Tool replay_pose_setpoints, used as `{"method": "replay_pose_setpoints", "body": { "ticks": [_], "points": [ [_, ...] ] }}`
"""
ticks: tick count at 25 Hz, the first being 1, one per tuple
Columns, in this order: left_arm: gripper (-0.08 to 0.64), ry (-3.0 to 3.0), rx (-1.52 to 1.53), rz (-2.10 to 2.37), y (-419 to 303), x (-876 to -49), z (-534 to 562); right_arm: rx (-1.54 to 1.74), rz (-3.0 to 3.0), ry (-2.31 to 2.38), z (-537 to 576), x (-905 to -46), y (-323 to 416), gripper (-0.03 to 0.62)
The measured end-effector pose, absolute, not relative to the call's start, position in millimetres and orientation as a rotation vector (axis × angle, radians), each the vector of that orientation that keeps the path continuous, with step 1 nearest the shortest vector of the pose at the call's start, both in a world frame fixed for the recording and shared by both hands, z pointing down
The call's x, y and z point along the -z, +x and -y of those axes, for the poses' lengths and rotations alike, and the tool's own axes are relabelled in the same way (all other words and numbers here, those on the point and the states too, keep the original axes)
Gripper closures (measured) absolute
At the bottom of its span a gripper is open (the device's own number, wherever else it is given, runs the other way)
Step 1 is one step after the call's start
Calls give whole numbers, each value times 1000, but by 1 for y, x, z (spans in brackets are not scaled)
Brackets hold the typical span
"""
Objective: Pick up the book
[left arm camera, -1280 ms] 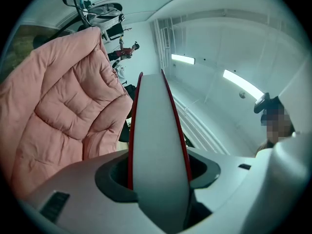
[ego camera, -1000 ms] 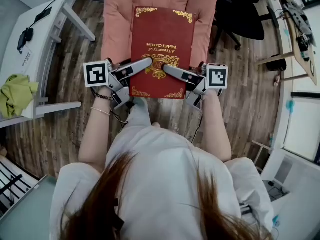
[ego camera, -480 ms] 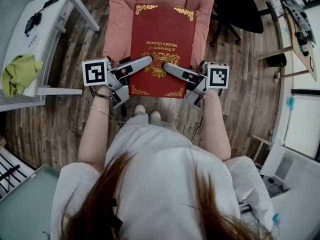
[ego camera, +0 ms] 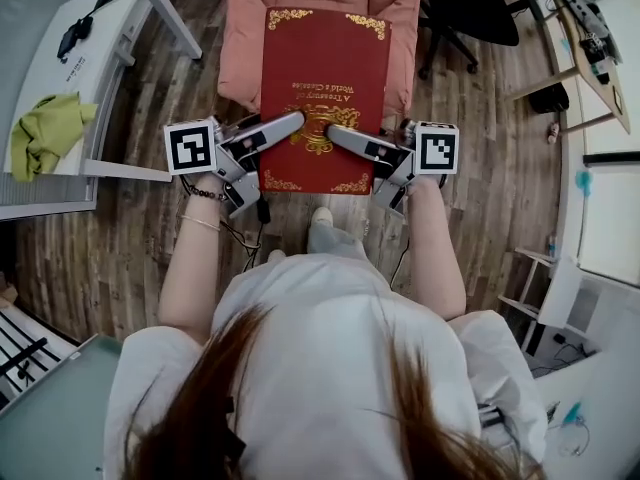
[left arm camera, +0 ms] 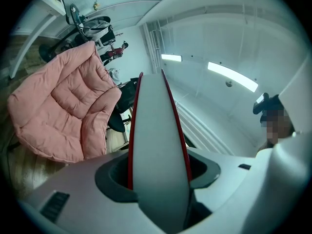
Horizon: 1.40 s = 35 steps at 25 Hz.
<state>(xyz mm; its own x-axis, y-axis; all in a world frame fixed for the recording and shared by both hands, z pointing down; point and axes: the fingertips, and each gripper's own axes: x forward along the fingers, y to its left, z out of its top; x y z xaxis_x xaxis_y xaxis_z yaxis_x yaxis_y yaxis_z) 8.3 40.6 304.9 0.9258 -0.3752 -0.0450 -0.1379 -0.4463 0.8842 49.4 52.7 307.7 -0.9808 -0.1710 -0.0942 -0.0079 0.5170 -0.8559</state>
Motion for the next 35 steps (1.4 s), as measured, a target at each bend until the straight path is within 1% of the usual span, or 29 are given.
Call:
{"method": "replay_pose_setpoints", "body": {
  "ticks": [9,28,35],
  "points": [
    [307,2027,247,329,-40,-304,-168,1430,-2548,-182,-181,-306,-2,327],
    [307,2014,259,331,-43,-301,-169,1471,-2593,-289,-179,-312,2,327],
    [307,2016,260,320,-42,-303,-169,1461,-2578,-257,-181,-308,-1,327]
  ]
}}
